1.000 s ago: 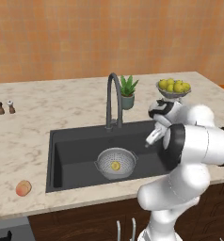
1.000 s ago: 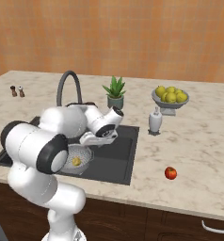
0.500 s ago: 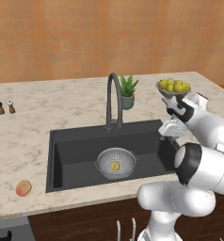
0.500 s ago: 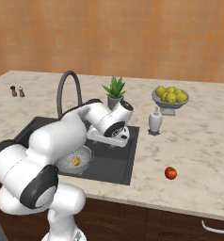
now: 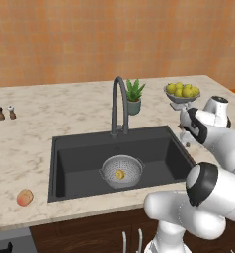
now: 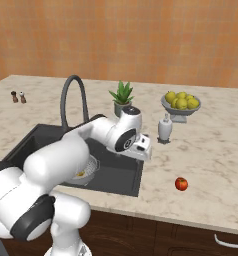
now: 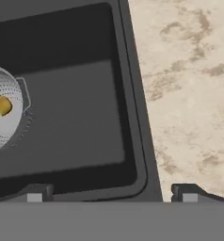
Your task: Put the colander in the sink, put the peach, apple, kiwi in the colander, and turn on the sink faucet and pour water over the colander.
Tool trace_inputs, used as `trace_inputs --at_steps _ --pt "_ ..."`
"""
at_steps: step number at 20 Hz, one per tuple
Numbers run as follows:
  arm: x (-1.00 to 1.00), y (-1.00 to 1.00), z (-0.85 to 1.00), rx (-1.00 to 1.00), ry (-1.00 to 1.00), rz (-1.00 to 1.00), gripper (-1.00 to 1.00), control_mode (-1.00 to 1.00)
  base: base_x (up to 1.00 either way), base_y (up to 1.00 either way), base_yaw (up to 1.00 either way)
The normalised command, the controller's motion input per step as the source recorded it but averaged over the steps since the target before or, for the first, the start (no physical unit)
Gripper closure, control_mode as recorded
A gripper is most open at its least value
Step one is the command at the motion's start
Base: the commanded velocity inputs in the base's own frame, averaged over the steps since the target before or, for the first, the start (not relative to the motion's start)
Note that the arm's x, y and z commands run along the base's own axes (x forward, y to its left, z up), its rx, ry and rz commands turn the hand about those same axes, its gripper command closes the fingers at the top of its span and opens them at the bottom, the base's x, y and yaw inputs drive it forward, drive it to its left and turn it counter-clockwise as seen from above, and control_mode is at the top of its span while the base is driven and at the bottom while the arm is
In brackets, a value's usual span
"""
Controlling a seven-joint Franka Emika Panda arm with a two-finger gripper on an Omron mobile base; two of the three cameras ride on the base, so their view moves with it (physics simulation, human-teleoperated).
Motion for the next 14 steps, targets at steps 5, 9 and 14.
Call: trace_inputs --at_steps 5,9,14 --pt "-0.10 -0.81 -0.01 -0.08 0.19 -0.42 -1.00 -1.00 0.00 0.00 0.00" --pt "-0.04 -0.96 -0.01 0.00 0.18 -0.40 -1.00 -1.00 0.00 0.00 0.00" --pt "-0.01 -0.96 -0.04 0.00 0.15 -0.34 -1.00 -1.00 0.00 0.00 0.00"
